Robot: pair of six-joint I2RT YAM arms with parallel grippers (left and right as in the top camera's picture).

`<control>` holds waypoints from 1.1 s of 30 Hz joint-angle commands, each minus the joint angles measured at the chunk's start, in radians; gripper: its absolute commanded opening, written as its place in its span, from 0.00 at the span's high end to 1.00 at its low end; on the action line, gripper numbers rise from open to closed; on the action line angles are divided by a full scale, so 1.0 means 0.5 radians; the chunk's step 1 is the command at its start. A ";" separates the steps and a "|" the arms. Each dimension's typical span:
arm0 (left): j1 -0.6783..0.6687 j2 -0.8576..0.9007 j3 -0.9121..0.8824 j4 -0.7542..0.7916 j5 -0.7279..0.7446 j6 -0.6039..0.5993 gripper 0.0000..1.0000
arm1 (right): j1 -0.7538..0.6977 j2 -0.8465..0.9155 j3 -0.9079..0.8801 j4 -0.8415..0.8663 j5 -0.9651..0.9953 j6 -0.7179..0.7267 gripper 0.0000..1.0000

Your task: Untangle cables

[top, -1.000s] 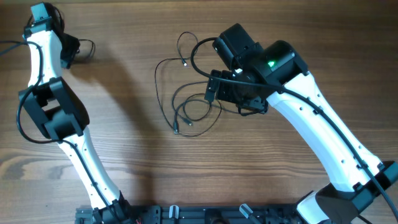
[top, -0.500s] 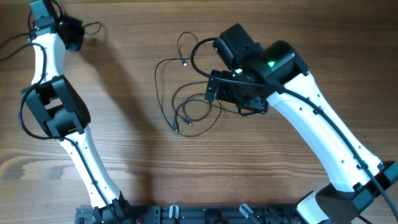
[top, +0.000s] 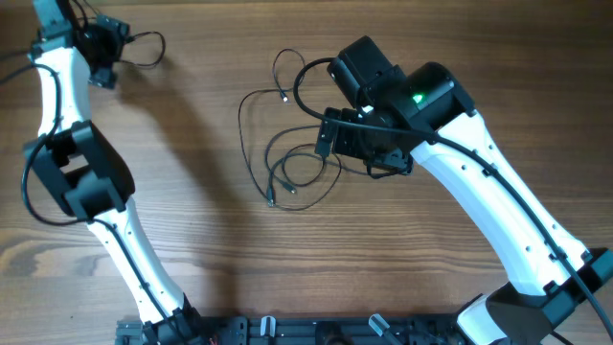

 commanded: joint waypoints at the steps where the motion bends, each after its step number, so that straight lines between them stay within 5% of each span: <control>1: -0.064 -0.404 0.014 -0.138 -0.140 0.262 0.00 | 0.009 0.018 -0.005 0.007 0.035 -0.045 0.00; 4: -0.134 -0.620 0.014 -0.486 0.086 0.261 0.00 | 0.009 0.014 -0.005 -0.053 0.050 -0.349 0.01; 8: -0.375 -0.739 0.014 -1.112 0.345 0.363 0.00 | -0.014 -0.080 -0.005 -0.156 0.133 -0.339 0.00; 9: -0.591 -0.708 0.014 -1.291 0.185 0.538 0.00 | -0.014 -0.201 -0.005 -0.202 0.156 -0.342 0.00; 13: -0.871 -0.661 0.013 -1.455 -0.237 0.561 0.00 | -0.014 -0.405 -0.005 -0.259 0.133 -0.457 0.00; 19: -1.170 -0.518 0.007 -1.663 -0.327 0.561 0.01 | -0.014 -0.653 -0.005 -0.258 0.075 -0.505 0.00; 30: -1.255 -0.446 -0.600 -1.392 -0.487 0.580 0.02 | -0.014 -0.667 -0.005 -0.258 -0.005 -0.503 0.00; 33: -1.244 -0.446 -0.762 -1.183 -0.547 0.636 0.13 | -0.013 -0.661 -0.005 -0.257 -0.005 -0.504 0.00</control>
